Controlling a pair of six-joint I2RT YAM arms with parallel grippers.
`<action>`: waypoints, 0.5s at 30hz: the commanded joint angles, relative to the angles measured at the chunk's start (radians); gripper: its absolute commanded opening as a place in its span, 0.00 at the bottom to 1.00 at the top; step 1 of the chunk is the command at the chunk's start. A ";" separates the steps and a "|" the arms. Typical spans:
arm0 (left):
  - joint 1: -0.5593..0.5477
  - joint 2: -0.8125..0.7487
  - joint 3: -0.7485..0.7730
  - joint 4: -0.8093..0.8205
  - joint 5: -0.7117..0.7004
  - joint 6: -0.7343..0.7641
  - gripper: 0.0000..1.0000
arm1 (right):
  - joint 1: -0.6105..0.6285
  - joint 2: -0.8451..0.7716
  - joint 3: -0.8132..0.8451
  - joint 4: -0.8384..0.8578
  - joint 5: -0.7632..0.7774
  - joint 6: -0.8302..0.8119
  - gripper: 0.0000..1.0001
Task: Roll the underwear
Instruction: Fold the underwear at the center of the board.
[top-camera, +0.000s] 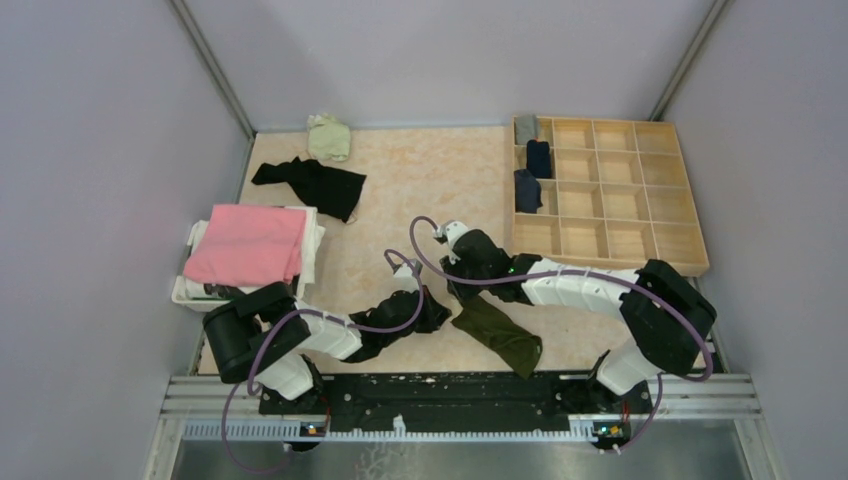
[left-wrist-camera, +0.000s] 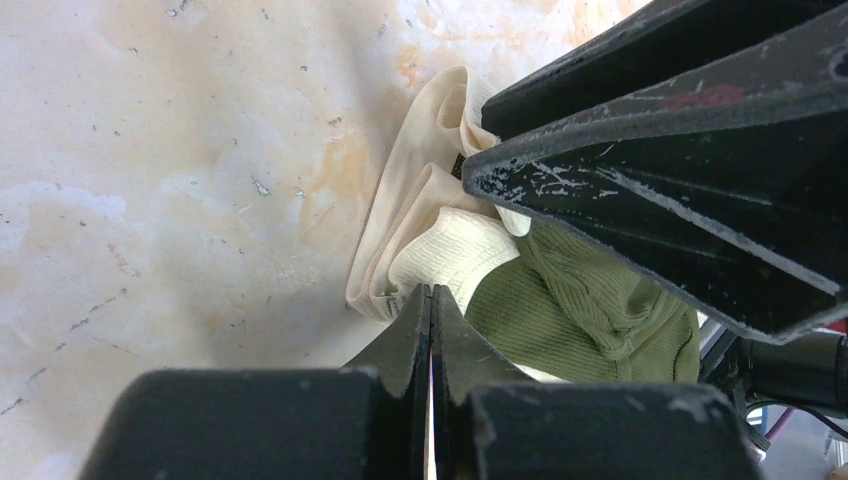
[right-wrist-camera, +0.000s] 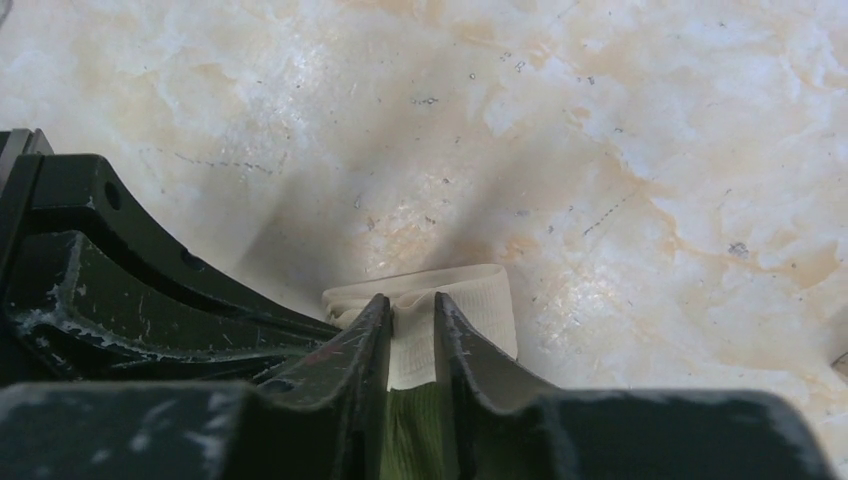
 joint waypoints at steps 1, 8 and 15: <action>-0.003 0.023 -0.004 -0.016 0.000 -0.007 0.00 | 0.015 0.007 0.042 0.016 0.027 -0.013 0.17; -0.003 0.026 0.000 -0.017 -0.001 -0.007 0.00 | 0.018 -0.018 0.037 0.008 0.008 -0.024 0.00; -0.003 0.033 0.009 -0.023 -0.001 -0.007 0.00 | 0.017 -0.068 0.019 -0.017 -0.075 -0.054 0.00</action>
